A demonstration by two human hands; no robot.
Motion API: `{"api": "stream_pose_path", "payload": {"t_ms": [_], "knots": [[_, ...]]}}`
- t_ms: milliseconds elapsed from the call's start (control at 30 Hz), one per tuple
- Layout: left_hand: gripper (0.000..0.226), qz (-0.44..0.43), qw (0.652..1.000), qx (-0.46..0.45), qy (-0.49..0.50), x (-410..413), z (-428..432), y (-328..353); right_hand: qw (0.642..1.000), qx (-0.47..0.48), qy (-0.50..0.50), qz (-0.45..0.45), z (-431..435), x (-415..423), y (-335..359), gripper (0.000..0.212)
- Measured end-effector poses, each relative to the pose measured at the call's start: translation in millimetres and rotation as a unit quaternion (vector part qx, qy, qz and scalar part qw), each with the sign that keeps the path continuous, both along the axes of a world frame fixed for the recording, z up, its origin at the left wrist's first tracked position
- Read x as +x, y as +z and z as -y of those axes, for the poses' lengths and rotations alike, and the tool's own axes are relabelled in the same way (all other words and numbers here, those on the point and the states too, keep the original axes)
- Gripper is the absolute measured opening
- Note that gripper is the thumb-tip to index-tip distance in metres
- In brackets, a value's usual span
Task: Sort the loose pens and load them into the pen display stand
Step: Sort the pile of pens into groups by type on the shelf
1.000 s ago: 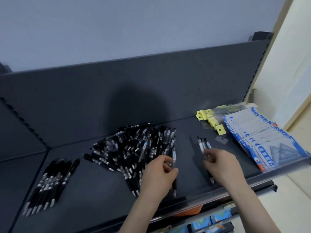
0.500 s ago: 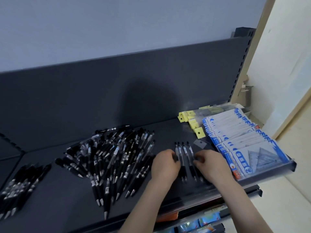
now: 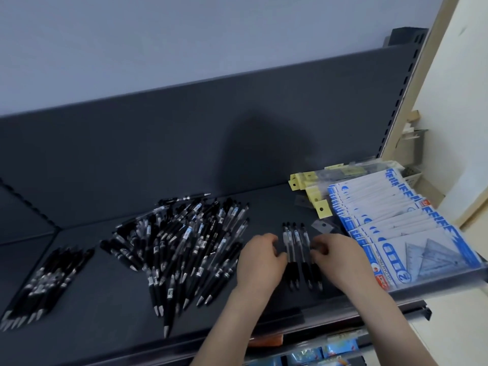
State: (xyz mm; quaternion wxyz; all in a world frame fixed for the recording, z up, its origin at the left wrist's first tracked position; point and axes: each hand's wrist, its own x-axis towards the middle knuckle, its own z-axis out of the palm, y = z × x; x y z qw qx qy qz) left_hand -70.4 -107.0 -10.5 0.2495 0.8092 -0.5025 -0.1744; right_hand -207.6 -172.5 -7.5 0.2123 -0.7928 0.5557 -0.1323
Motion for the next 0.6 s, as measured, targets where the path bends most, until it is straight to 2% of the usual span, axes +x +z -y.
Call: {"api": "stream_pose_path", "payload": {"t_ms": [67,167,333,500,600], "knots": [[0.039,0.01,1.0,-0.012,0.011,8.5,-7.7,4.0,1.0,-0.005,-0.002,0.011,0.1,1.5,1.9,0.024],[0.031,0.03,0.997,-0.014,0.067,30.2,-28.1,9.7,0.999,-0.012,0.004,0.035,-4.0,8.5,7.8,0.028],[0.017,0.09,0.985,0.036,0.145,61.4,-70.8,13.0,0.997,-0.019,0.044,0.056,-22.5,34.7,9.8,0.03],[0.012,0.117,0.981,0.082,0.131,62.1,-87.1,14.9,0.992,-0.003,0.12,0.043,-44.4,64.5,1.0,0.028],[0.019,0.146,0.978,0.1,0.109,62.2,-87.5,13.8,0.99,0.002,0.134,0.044,-51.4,74.8,-1.8,0.024]]}}
